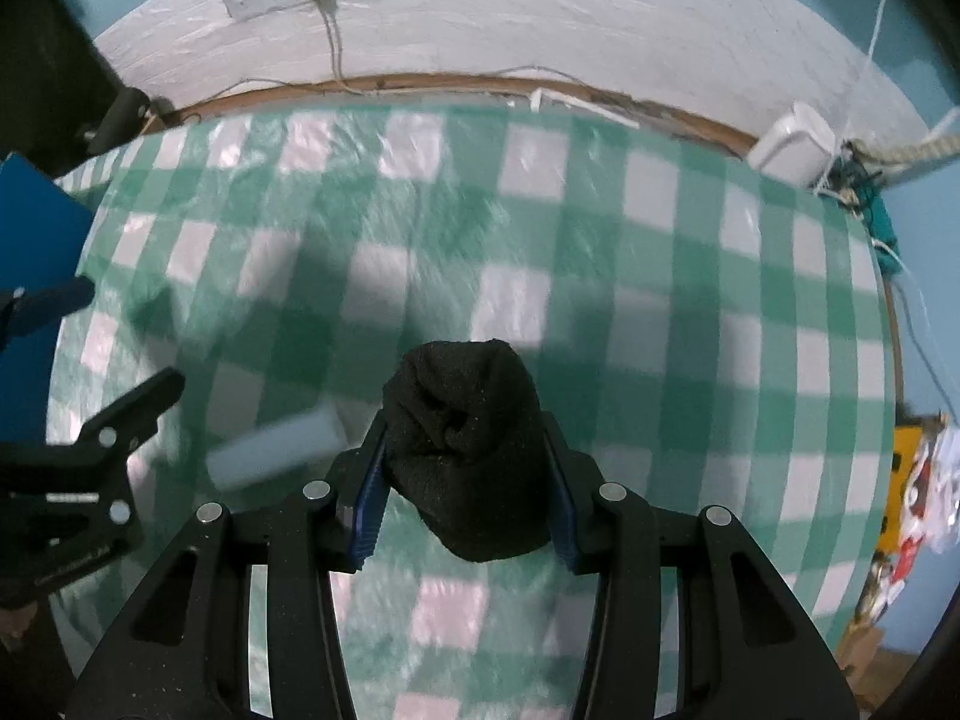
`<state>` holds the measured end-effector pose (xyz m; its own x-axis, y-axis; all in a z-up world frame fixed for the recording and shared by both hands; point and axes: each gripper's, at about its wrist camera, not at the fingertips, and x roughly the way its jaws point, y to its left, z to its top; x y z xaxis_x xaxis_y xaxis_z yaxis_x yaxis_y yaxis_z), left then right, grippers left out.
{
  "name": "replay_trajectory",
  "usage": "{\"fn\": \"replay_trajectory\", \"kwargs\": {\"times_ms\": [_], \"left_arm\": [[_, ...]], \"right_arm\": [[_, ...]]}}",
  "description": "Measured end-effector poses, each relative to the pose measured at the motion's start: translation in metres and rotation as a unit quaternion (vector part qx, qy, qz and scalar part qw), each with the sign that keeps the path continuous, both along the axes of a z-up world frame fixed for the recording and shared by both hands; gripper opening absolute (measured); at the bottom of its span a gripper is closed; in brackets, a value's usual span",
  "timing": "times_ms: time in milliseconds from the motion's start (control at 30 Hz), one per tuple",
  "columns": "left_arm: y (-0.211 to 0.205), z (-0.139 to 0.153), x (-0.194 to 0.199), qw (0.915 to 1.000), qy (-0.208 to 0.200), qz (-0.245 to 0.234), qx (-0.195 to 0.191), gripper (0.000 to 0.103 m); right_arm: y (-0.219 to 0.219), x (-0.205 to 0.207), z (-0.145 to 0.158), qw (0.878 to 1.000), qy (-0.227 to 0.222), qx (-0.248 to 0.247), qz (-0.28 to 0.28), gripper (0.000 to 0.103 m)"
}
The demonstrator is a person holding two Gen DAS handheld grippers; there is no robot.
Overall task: Organize soft objects
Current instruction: 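Grasp the white foam tube with the left tool, then carry the black sock and white foam tube to the box with both tools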
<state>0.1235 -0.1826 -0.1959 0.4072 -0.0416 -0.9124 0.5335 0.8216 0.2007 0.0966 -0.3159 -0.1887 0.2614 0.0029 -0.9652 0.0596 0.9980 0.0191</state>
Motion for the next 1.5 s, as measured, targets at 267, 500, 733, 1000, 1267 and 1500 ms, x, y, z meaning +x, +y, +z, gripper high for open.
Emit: {"fn": "replay_trajectory", "kwargs": {"times_ms": [267,500,733,1000,1267,1500], "left_arm": [[-0.021,0.0,-0.018,0.9991,0.004,-0.042,-0.004,0.081],[-0.04,-0.012,-0.027,0.9975,0.032,-0.063,-0.008,0.081],[-0.052,-0.029,-0.031,0.9963,0.052,-0.069,-0.005,0.064],[-0.055,-0.033,-0.033,0.9943,0.074,-0.072,-0.025,0.028],[-0.047,-0.032,-0.03,0.9951,0.07,-0.062,-0.031,0.016],[-0.037,-0.027,-0.034,0.996,0.067,-0.047,-0.035,0.014]], "right_arm": [[-0.017,-0.03,0.0,1.0,0.008,0.009,-0.013,0.044],[-0.027,-0.043,0.001,1.0,0.006,0.015,-0.022,0.044],[-0.031,-0.047,0.002,0.999,0.003,0.024,-0.021,0.045],[-0.033,-0.048,0.0,0.999,0.003,0.029,-0.02,0.045],[-0.028,-0.047,0.006,0.999,-0.004,0.03,-0.014,0.045],[-0.021,-0.048,0.014,1.0,-0.011,0.027,-0.007,0.045]]}}
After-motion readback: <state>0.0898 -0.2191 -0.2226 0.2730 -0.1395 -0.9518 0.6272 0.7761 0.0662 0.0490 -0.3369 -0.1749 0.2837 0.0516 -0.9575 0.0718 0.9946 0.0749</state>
